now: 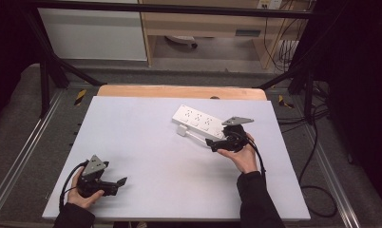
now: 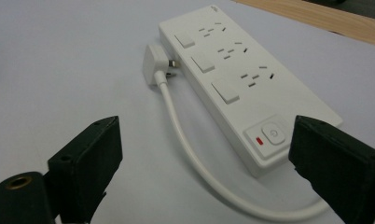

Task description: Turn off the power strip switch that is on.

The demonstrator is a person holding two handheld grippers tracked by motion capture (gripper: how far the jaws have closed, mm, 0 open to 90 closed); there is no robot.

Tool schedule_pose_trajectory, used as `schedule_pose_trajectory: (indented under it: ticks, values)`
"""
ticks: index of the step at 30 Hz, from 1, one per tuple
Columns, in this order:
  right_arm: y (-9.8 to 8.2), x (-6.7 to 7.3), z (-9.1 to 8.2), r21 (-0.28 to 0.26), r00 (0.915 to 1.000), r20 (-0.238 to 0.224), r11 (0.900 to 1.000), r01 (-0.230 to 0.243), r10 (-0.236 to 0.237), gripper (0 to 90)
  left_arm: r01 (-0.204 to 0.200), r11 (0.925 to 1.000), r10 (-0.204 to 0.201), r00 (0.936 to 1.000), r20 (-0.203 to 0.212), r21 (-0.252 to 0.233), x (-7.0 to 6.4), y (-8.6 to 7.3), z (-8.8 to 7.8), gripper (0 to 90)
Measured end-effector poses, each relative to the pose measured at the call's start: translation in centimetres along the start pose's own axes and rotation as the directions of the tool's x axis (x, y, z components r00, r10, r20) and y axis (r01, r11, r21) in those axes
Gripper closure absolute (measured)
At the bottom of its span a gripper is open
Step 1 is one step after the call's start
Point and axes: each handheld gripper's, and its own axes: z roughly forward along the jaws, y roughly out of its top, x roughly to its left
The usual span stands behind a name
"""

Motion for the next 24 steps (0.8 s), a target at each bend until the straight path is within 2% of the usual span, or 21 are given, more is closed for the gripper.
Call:
schedule_pose_trajectory:
  ticks: [4,12,18,24]
  values:
    - [-1.1,-0.2,-1.1,0.023,0.9999,0.003,1.0,-0.017,0.017,5.9,0.001,1.0,-0.001,1.0,0.0,-0.001,0.0,0.0,0.0,5.1]
    - [-3.9,-0.6,-2.9,0.022,1.0,-0.009,1.0,-0.003,0.003,1.5,0.0,1.0,0.0,1.0,0.002,0.001,-0.1,0.0,0.0,5.1]
    - [-6.1,-1.0,-3.7,0.031,0.9996,-0.005,0.999,-0.028,0.028,0.8,0.003,1.0,-0.003,1.0,0.0,0.002,0.0,0.0,0.0,5.1]
    - [-8.3,-1.3,-4.4,0.05,0.9997,-0.017,0.999,-0.019,0.02,0.7,0.002,1.0,-0.002,1.0,0.003,0.003,-0.1,0.0,0.1,5.1]
